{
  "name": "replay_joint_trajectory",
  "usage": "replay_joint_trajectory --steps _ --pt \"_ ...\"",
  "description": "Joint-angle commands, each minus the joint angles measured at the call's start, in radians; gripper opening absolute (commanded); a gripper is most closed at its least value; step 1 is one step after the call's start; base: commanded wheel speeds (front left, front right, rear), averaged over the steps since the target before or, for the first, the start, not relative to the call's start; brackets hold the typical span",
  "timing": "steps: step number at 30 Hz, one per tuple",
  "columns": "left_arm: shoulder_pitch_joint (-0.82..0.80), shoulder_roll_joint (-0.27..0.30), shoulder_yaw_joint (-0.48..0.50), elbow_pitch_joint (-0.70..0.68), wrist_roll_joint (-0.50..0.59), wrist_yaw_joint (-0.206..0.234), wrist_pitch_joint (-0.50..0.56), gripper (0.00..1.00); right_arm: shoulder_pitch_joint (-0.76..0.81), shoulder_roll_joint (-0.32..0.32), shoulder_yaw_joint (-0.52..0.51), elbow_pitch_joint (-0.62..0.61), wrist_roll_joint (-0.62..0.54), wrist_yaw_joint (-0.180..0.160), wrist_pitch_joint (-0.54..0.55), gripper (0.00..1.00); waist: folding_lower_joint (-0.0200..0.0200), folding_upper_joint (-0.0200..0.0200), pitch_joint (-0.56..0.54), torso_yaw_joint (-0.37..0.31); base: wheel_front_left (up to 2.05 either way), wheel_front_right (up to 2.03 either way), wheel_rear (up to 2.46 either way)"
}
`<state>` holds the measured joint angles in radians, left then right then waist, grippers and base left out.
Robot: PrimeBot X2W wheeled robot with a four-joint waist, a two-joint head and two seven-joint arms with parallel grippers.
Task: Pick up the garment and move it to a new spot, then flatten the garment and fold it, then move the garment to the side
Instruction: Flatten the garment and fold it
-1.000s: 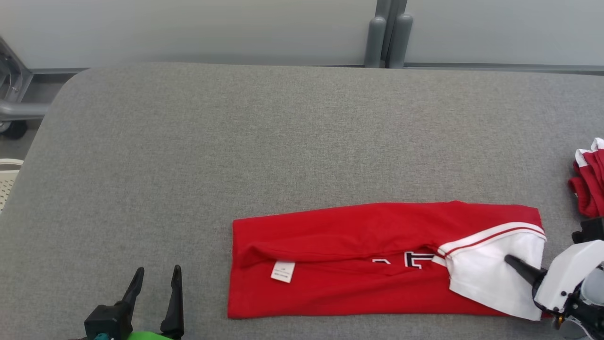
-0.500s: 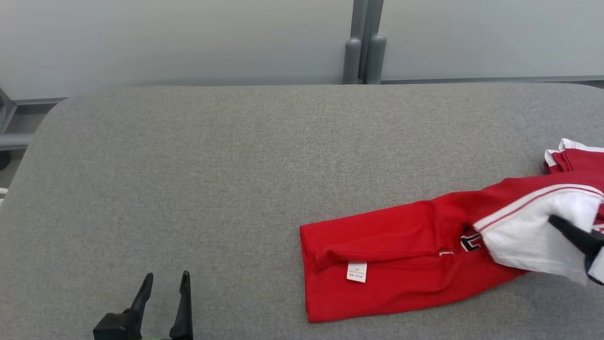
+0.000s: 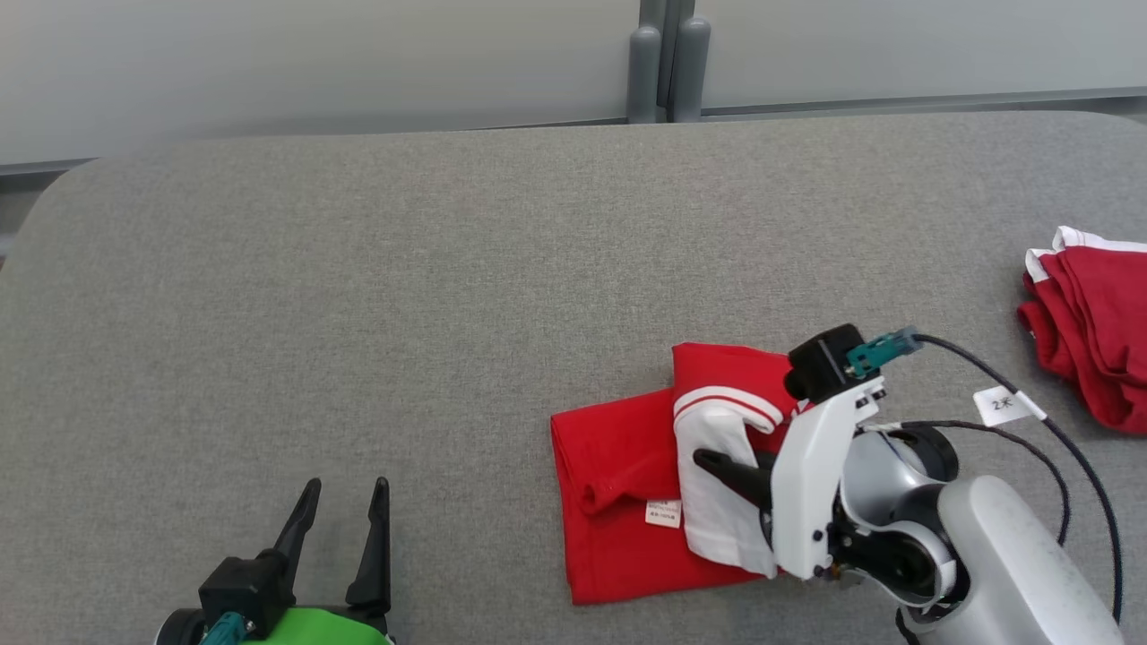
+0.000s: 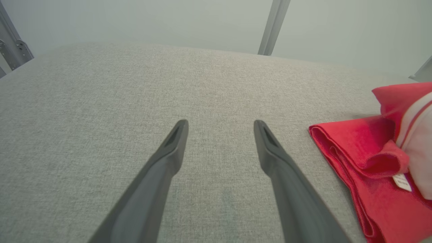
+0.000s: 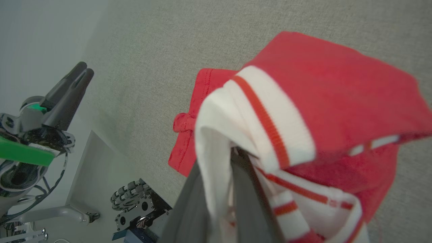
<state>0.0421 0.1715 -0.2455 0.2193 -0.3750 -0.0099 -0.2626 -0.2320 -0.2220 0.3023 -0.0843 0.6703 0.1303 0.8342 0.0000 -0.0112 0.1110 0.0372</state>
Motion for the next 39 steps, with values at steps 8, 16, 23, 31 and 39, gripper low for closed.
replay_joint_trajectory --steps 8,16,23,31,39 --pt "-0.036 -0.014 0.024 0.036 0.020 -0.023 -0.003 1.00 -0.062 0.046 0.115 0.146 -0.074 0.001 -0.051 0.00 0.0000 0.0112 0.018 0.034 0.00 0.00 0.00" --pt "-0.010 -0.031 0.045 0.046 0.029 -0.032 -0.003 1.00 -0.058 -0.047 0.157 0.109 -0.025 0.001 -0.026 0.00 0.0000 0.0112 0.008 0.045 0.00 0.00 0.00" --pt "0.005 -0.038 0.068 0.042 0.041 -0.037 -0.003 1.00 -0.005 -0.164 0.095 -0.040 0.045 0.001 0.084 0.00 0.0000 0.0112 0.007 0.040 0.00 0.00 0.00" --pt "-0.005 -0.062 0.068 0.049 0.052 -0.047 -0.003 1.00 0.033 -0.173 -0.034 -0.183 0.127 0.001 0.275 0.00 0.0000 0.0112 0.008 0.044 0.00 0.00 0.00" --pt "-0.042 -0.083 0.061 0.064 0.061 -0.066 -0.003 1.00 -0.028 -0.040 -0.049 -0.159 0.023 0.001 0.387 0.00 0.0000 0.0112 0.031 0.073 0.00 0.00 0.00"
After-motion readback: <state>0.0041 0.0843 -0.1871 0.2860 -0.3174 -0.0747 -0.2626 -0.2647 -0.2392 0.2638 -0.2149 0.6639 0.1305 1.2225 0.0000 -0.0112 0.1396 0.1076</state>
